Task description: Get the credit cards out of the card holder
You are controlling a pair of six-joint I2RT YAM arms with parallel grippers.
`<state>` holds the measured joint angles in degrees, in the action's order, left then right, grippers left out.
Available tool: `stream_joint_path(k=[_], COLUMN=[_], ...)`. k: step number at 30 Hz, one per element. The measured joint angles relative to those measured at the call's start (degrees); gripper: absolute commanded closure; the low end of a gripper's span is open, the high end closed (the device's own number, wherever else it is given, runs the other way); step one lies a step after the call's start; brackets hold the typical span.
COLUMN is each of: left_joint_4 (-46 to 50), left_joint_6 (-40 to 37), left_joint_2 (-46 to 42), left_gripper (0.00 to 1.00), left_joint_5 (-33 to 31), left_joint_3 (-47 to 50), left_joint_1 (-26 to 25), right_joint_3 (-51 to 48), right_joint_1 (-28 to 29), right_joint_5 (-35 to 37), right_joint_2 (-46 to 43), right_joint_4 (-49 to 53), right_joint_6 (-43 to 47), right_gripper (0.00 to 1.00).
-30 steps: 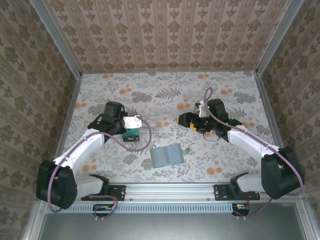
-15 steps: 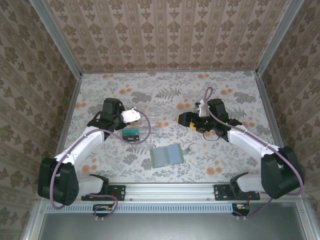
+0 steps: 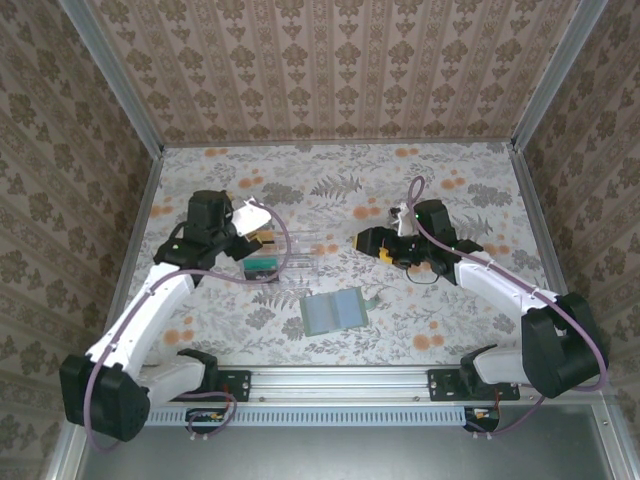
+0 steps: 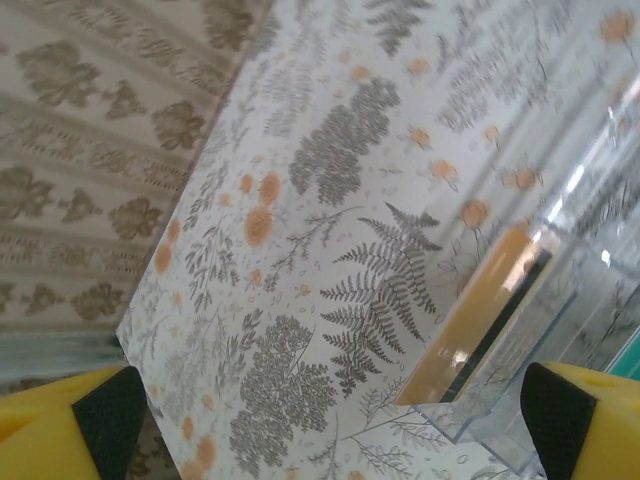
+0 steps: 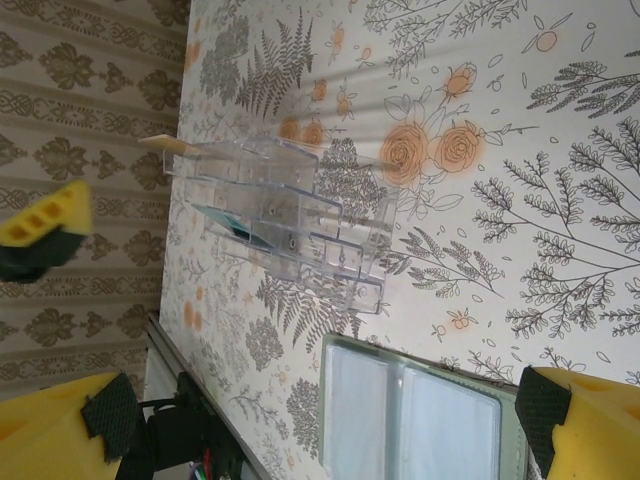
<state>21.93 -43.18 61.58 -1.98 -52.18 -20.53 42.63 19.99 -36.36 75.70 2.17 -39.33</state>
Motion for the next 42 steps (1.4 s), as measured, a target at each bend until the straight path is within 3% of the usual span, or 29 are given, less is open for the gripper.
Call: stream_joint_path(k=[6, 10, 17, 19, 22, 28, 32, 36, 42], left_joint_4=[6.80, 10.14, 10.38, 10.03, 8.98, 5.40, 2.12, -2.01, -8.24], left_joint_6=[20.48, 32.87, 56.70, 62.90, 72.17, 88.21, 97.72, 102.20, 104.08], left_joint_2=[-3.72, -6.95, -13.16, -13.60, -13.70, -14.08, -12.76, -7.69, -0.90], left_gripper=[0.00, 0.04, 0.45, 0.52, 0.58, 0.66, 0.69, 0.68, 0.66], left_joint_5=[0.13, 3.43, 11.02, 12.11, 12.09, 6.14, 0.94, -0.26, 1.31], left_joint_3=[-6.01, -6.23, 1.03, 4.37, 10.43, 20.31, 23.58, 23.78, 23.98], left_joint_1=[0.02, 0.44, 0.33, -0.26, -3.98, -19.21, -27.39, -30.60, -31.19], right_joint_3=[0.00, 0.00, -0.13, -0.42, -1.60, -3.72, -4.46, -4.48, -4.48], right_joint_1=[2.73, 5.77, 12.15, 14.05, 16.33, 18.36, 19.52, 20.96, 22.91], right_joint_5=[1.36, 3.21, 8.90, 10.86, 13.66, 17.75, 19.54, 20.74, 22.14], right_joint_2=[0.00, 0.00, 0.50, 1.27, 2.45, 5.73, 7.96, 9.33, 10.43], right_joint_4=[1.90, 3.72, 6.78, 7.32, 7.91, 8.85, 9.05, 9.05, 8.24], right_joint_6=[0.72, 1.92, 4.02, 4.87, 5.33, 6.45, 6.62, 6.60, 6.10], right_gripper=[0.03, 0.12, 0.36, 0.41, 0.49, 0.69, 0.72, 0.76, 0.80])
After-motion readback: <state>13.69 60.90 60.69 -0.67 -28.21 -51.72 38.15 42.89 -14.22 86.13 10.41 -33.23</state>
